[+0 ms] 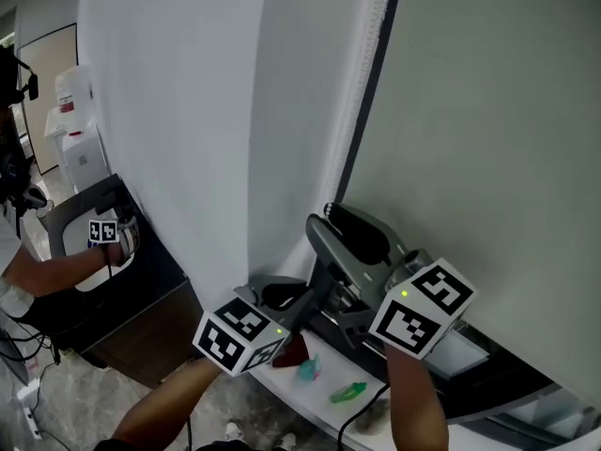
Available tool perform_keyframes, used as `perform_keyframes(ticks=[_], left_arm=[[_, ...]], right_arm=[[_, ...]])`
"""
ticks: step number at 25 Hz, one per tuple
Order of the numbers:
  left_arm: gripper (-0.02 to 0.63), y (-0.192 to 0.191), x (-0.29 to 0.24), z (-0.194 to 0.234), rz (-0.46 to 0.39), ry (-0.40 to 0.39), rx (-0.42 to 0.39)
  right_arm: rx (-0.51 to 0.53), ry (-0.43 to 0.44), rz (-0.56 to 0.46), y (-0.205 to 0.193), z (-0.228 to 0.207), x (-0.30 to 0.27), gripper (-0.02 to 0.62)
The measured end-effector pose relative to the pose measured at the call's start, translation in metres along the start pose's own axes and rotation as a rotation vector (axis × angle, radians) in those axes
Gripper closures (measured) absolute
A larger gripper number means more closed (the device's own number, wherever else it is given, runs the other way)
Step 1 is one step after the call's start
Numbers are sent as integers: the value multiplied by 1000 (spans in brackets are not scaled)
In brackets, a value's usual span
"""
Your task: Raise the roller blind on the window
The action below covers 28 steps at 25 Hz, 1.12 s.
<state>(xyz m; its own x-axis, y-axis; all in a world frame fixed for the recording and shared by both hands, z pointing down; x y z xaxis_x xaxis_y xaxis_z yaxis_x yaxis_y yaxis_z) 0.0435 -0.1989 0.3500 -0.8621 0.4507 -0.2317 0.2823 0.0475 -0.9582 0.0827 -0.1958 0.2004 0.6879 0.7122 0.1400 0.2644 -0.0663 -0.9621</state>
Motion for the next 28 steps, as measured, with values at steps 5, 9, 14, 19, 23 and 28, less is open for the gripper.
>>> perform_keyframes(ticks=[5,9,14,19,23,28], left_arm=[[594,-16,-9,6,33,-10,5],[594,-23,-10,9,36,-6,18],[594,-22,-15,6,35,-21,8],[594,-22,-14,6,30,-15,8],[594,-25,-13,9,30,-13,8],[594,-23,-16,9,30,-16,2]], right_arm=[[4,-28,-43,5,-8,-4,522],[6,-23,-42,5,-12,-6,572],[40,-23,-30,5,-13,-10,552],[73,-35,-20,6,-10,-10,569],[63,-26,-48,8,-9,-9,568],[54,-18,-48,10,-12,-12,583]])
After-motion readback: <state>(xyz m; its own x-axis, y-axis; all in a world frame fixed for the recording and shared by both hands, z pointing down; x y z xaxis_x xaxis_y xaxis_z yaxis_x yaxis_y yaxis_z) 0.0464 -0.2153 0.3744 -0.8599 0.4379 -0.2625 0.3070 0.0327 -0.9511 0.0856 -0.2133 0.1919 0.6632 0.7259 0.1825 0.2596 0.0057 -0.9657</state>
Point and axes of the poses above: the fingertips, and each gripper's own axes: x backward along the fingers, z to its left, y out of its top, the point moved 4 cm from there along x, backward along the fingers, and after that the axes turned 12 degrees about -x, right-handed, at the moved point
